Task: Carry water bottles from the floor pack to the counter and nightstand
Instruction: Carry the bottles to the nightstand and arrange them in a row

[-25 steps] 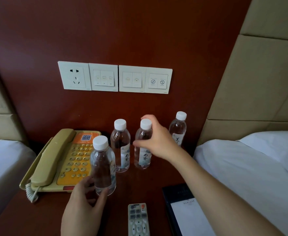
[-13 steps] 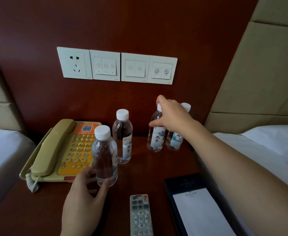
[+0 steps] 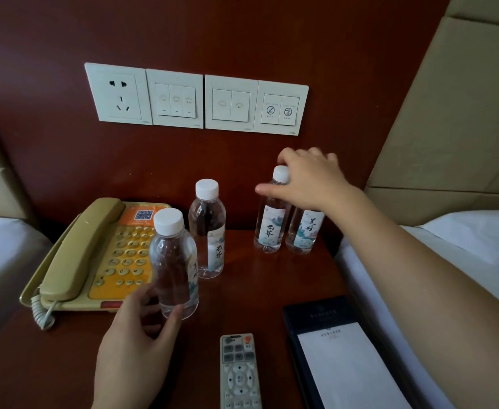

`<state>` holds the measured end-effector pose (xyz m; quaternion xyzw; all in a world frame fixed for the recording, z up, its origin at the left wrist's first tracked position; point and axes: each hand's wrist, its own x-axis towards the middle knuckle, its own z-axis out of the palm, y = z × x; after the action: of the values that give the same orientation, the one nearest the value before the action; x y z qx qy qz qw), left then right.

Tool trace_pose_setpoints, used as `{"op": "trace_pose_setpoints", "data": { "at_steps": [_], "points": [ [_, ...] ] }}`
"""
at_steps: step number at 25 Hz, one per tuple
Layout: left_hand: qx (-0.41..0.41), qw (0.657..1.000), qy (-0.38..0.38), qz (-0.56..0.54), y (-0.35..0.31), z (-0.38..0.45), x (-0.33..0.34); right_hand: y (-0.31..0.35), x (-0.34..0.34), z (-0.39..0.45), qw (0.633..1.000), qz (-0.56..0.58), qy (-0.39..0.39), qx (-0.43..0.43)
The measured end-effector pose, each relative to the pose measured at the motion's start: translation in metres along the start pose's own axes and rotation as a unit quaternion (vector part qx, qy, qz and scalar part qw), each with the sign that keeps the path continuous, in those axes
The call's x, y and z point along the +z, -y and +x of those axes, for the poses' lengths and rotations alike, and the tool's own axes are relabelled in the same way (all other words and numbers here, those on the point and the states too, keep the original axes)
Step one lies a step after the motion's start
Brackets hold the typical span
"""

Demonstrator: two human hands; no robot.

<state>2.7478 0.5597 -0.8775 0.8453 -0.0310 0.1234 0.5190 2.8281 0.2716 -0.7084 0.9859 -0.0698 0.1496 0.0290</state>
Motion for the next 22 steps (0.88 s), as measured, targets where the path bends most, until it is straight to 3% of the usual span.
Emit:
{"op": "trace_pose_setpoints", "data": {
  "at_steps": [2,7,11,17,20,22],
  "points": [
    [0.006,1.000,-0.003,-0.002,0.000,0.000,0.001,-0.018,-0.007,-0.007,0.998,0.054,-0.019,0.031],
    [0.002,1.000,-0.006,0.002,-0.002,0.000,0.002,-0.025,-0.013,0.009,0.986,0.116,0.108,-0.044],
    [0.007,1.000,-0.013,-0.008,-0.006,-0.002,-0.001,-0.023,-0.014,0.013,0.972,0.192,0.122,-0.060],
    [0.006,1.000,0.000,-0.001,-0.005,-0.002,-0.002,-0.024,-0.015,0.012,0.975,0.173,0.130,-0.052],
    [0.009,1.000,-0.007,-0.006,-0.006,-0.002,-0.002,0.009,-0.040,0.002,0.966,0.224,0.025,-0.129],
    [0.013,1.000,-0.007,0.000,-0.007,-0.002,-0.002,0.048,-0.057,-0.002,0.939,0.265,0.062,-0.212]
  ]
}}
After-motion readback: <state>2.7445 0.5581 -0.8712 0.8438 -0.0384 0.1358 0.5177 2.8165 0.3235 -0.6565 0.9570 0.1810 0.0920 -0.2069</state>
